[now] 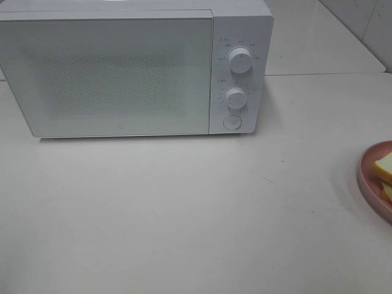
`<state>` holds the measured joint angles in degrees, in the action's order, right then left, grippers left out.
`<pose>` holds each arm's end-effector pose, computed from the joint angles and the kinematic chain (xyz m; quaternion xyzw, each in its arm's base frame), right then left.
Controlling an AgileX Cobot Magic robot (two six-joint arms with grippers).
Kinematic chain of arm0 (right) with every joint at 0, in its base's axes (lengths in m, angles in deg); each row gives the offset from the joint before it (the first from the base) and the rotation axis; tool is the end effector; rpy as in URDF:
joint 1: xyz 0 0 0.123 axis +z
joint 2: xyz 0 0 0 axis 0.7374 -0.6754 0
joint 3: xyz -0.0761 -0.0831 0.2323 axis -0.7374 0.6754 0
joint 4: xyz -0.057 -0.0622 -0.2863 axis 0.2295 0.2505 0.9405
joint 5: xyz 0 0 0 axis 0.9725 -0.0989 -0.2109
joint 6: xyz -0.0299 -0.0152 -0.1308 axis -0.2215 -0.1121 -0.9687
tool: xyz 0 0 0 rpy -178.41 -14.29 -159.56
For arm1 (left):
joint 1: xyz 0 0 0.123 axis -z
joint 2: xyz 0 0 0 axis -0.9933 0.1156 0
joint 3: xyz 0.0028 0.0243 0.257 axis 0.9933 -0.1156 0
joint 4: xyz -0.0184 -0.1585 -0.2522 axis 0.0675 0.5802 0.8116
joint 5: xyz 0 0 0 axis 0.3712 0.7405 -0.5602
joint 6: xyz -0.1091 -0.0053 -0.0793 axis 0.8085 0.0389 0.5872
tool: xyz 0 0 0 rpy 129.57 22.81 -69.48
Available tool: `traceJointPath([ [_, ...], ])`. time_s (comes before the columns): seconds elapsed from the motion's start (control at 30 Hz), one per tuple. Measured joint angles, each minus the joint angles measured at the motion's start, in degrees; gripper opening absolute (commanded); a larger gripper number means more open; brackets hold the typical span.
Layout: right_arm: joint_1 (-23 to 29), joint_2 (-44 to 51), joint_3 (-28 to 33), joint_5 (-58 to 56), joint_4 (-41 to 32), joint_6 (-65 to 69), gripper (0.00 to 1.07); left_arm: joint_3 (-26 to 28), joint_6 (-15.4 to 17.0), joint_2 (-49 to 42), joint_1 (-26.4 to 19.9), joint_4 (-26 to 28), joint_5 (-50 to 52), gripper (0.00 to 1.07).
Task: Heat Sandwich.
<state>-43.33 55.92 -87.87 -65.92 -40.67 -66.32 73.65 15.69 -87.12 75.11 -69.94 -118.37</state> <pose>0.1044 0.0122 0.2864 -0.0451 0.8367 0.0306 0.5449 0.0985 0.0067 0.2848 -0.0453 0.8509 0.0149 0.5232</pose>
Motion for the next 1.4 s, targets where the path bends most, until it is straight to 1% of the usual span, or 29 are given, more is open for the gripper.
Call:
traceJointPath([
  [0.23, 0.0, 0.0, 0.0, 0.0, 0.0, 0.0, 0.59, 0.0, 0.0, 0.0, 0.0, 0.0, 0.0, 0.8],
  [0.33, 0.0, 0.0, 0.0, 0.0, 0.0, 0.0, 0.69, 0.0, 0.0, 0.0, 0.0, 0.0, 0.0, 0.8],
  [0.37, 0.0, 0.0, 0.0, 0.0, 0.0, 0.0, 0.69, 0.0, 0.0, 0.0, 0.0, 0.0, 0.0, 0.8],
  [0.4, 0.0, 0.0, 0.0, 0.0, 0.0, 0.0, 0.77, 0.0, 0.0, 0.0, 0.0, 0.0, 0.0, 0.8],
  [0.43, 0.0, 0.0, 0.0, 0.0, 0.0, 0.0, 0.81, 0.0, 0.0, 0.0, 0.0, 0.0, 0.0, 0.8],
  [0.5, 0.0, 0.0, 0.0, 0.0, 0.0, 0.06, 0.86, 0.0, 0.0, 0.0, 0.0, 0.0, 0.0, 0.8],
  [0.53, 0.0, 0.0, 0.0, 0.0, 0.0, 0.06, 0.86, 0.0, 0.0, 0.0, 0.0, 0.0, 0.0, 0.8],
  [0.57, 0.0, 0.0, 0.0, 0.0, 0.0, 0.06, 0.88, 0.0, 0.0, 0.0, 0.0, 0.0, 0.0, 0.8],
  [1.4, 0.0, 0.0, 0.0, 0.0, 0.0, 0.29, 0.86, 0.0, 0.0, 0.0, 0.0, 0.0, 0.0, 0.8],
])
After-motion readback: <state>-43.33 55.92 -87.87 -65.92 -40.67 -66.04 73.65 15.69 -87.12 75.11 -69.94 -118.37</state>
